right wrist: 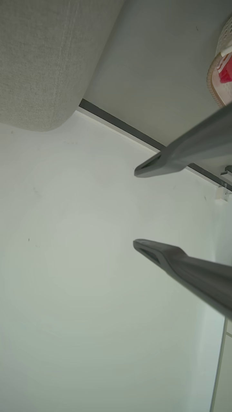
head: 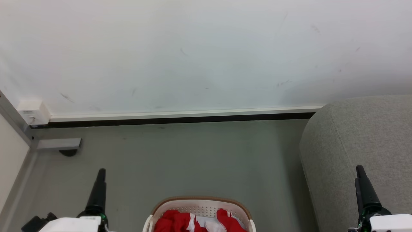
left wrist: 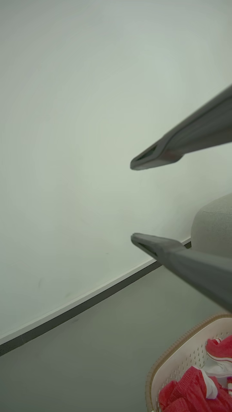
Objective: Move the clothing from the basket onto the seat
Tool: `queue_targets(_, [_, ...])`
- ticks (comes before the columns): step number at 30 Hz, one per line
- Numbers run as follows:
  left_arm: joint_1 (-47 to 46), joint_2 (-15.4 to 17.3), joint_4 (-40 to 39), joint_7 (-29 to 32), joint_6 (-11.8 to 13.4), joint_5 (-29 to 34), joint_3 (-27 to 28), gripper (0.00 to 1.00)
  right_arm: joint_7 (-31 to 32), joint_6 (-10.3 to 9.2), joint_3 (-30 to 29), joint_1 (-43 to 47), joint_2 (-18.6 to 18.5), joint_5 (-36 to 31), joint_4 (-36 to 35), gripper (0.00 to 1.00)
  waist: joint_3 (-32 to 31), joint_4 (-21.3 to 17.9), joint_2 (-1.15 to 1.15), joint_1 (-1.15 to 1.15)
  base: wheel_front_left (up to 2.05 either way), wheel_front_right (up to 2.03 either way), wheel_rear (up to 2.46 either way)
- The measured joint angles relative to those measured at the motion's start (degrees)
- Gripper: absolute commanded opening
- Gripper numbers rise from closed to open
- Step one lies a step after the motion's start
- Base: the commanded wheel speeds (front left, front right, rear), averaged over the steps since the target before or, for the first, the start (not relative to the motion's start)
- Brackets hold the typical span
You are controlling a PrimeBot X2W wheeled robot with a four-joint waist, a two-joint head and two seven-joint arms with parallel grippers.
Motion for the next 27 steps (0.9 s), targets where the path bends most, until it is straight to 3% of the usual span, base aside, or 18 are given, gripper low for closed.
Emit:
queue_targets(14, [0.10, 0.05, -2.97, -3.13, 2.16, 20.25, -2.45, 1.00, -3.09, 0.00, 3.93, -0.16, -0.63, -16.41, -2.25, 1.00, -0.17, 0.20, 0.00, 0.00, 0.00, 0.00, 0.00])
queue_targets(27, [0.88, 0.63, -3.00, -5.82, 4.52, 34.06, -5.06, 1.00, -5.68, 0.00, 7.05, -0.14, -2.01, -32.00, -1.41, 1.00, -0.52, 0.45, 0.00, 0.00, 0.00, 0.00, 0.00])
